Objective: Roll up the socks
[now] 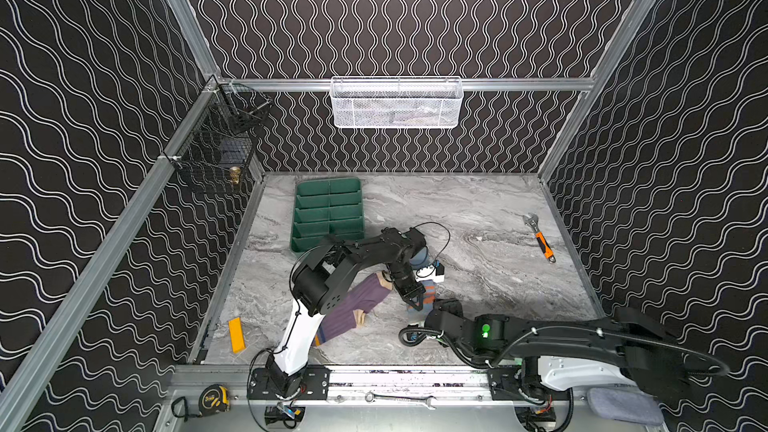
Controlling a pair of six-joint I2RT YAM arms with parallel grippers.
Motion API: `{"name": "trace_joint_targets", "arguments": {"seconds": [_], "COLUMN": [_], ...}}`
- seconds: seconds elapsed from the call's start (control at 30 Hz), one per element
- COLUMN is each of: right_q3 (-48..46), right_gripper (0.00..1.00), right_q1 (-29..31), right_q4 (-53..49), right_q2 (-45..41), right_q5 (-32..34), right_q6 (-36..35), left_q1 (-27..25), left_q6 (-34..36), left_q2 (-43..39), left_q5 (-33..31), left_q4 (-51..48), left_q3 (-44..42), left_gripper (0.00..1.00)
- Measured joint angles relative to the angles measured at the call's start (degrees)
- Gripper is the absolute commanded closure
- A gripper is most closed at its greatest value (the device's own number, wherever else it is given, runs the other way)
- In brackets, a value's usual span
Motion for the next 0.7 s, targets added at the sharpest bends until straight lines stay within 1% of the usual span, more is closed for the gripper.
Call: {"name": "trace_joint_targets", "arguments": {"seconds": [0.13,0.4,0.5,0.53,0.6,0.63,0.7], "right_q3": [-1.01,-1.49,-1.42,-1.44,-1.11,-0.76,0.13], "right_gripper": [0.37,0.37,0.41,0.45,0.59,0.68,0.82], "right_q1": [-1.57,-6.27,-6.8,-6.82,-6.91,-6.95,-6.86], "right_q4": [6.27,16.57,18.4,18.91,19.28,18.91,16.9], "right_q2": [4.94,9.88,11.69,12.22,13.33,13.92,15.06], "right_q5": [-0.13,-0.52,0.44,1.03,1.2,0.94,0.2], "right_q6": [-2.78,-5.81,-5.92,-5.92,-5.66,-5.53,-5.49], "left_q1": [0.0,0.07,0.13,0.2,0.22,0.22,0.2], "left_q6": [0.0,0.02,0.0,0.0,0.04,0.04,0.02], "left_q2": [0.61,0.72,0.79,0.81,0.81,0.76,0.7], "left_q5": [1.79,3.06,3.26,3.37,3.41,3.41,3.21], "left_q4": [0.0,0.48,0.44,0.42,0.39,0.39,0.42], "left_q3": [0.11,-0.33,-0.31,-0.31,-0.28,-0.28,-0.28], "left_gripper": [1.0,1.0,1.0,1.0,1.0,1.0,1.0]}}
